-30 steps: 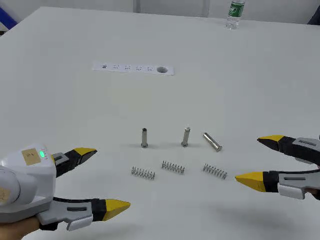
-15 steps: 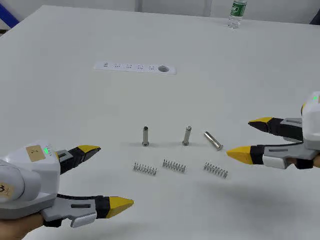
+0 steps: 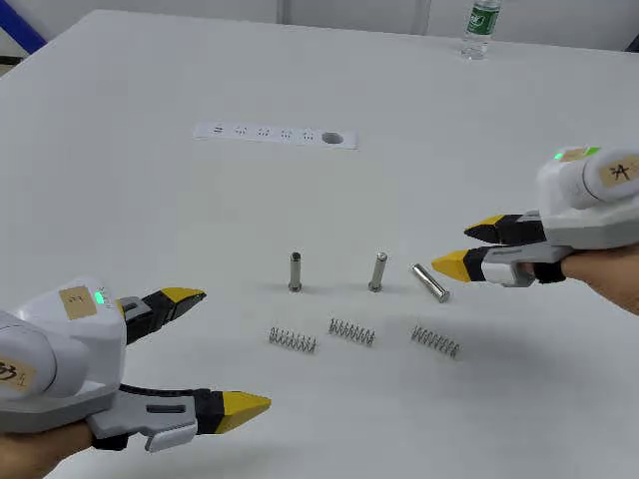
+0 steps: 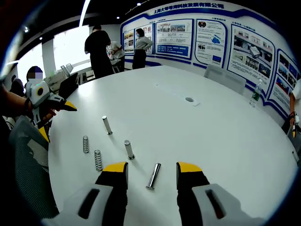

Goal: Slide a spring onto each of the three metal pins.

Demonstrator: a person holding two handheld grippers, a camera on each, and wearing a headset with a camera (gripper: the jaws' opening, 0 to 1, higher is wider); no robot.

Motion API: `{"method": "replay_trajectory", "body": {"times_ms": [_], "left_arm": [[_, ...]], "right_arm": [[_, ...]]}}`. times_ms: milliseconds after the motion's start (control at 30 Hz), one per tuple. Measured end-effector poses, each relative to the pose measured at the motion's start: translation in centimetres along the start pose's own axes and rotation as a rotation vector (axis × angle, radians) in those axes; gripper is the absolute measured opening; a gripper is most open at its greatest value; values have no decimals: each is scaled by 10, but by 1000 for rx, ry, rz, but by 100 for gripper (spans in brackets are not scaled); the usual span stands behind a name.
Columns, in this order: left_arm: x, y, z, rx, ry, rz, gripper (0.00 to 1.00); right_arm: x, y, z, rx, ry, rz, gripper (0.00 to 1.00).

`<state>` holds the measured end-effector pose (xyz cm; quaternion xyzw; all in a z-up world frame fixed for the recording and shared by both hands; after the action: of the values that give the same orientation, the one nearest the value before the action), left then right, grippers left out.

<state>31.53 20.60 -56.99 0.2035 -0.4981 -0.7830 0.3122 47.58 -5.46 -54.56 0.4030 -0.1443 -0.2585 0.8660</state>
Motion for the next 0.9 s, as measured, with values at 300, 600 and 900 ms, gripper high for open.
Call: {"method": "replay_trajectory", "body": {"times_ms": [300, 600, 900], "left_arm": [[0, 1, 0, 0, 2, 0, 83], [0, 0, 0, -4, 2, -1, 82], [-2, -2, 0, -5, 4, 5, 81]], "right_arm": [[4, 1, -25, -127, -23, 36, 33], [8, -1, -44, -213, -50, -11, 29], [11, -9, -56, -313, -70, -79, 19]]}}
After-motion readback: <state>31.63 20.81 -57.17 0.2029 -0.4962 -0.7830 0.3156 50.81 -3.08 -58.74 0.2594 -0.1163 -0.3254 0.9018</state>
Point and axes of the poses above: the centre of the closed fingertips' face, and the gripper's own axes: z roughly backward along the fingers, x roughly to its right, y roughly out of its top, the point moved 6 cm from there along z, roughly backward along the fingers
